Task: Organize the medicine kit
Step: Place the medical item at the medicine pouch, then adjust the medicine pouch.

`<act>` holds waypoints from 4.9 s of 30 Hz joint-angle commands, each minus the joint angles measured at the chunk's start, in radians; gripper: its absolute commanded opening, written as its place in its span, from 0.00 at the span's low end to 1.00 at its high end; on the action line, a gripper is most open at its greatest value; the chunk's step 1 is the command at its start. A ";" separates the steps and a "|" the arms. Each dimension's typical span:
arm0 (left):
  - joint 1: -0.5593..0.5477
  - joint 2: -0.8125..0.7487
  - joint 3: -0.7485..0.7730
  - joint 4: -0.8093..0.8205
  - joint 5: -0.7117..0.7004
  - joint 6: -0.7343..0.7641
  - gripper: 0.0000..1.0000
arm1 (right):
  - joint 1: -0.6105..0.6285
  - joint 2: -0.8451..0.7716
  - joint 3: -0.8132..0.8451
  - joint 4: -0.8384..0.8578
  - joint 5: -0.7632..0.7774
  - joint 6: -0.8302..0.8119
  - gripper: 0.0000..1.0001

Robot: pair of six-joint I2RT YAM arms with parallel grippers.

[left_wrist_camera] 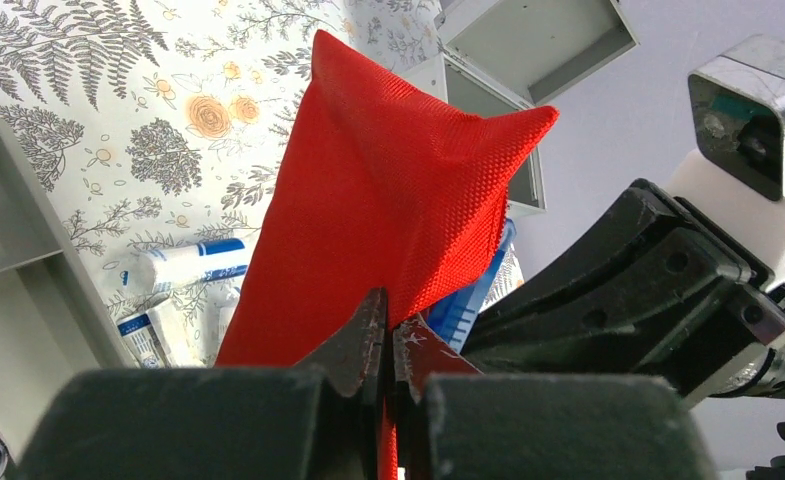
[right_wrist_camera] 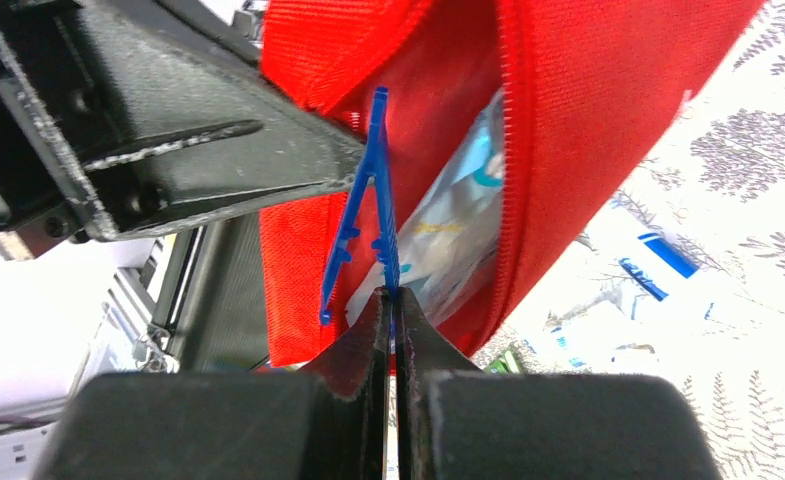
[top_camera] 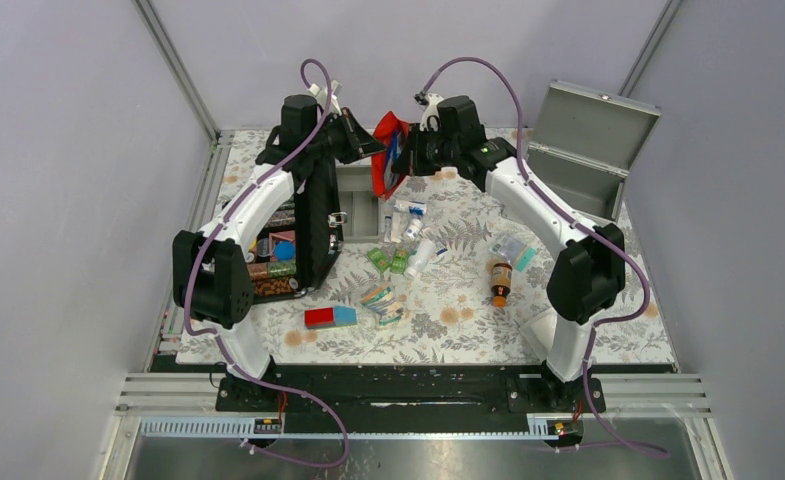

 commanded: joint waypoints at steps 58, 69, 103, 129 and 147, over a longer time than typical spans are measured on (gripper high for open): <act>-0.054 0.025 0.245 -0.619 0.521 1.073 0.00 | -0.355 -0.205 0.048 -0.498 -0.694 -1.038 0.72; -0.143 0.003 0.221 -0.899 0.335 1.538 0.00 | -0.206 -0.187 0.072 -0.949 -0.549 -1.619 0.72; -0.127 -0.081 0.036 -0.468 0.407 1.194 0.00 | -0.075 -0.325 -0.302 -0.300 -0.404 -1.264 0.70; -0.125 -0.072 0.070 -0.497 0.364 1.151 0.16 | -0.070 -0.337 -0.287 -0.217 -0.398 -1.125 0.05; 0.043 -0.119 0.104 0.240 0.422 0.264 0.99 | -0.284 -0.368 -0.010 -0.289 -0.624 -0.736 0.00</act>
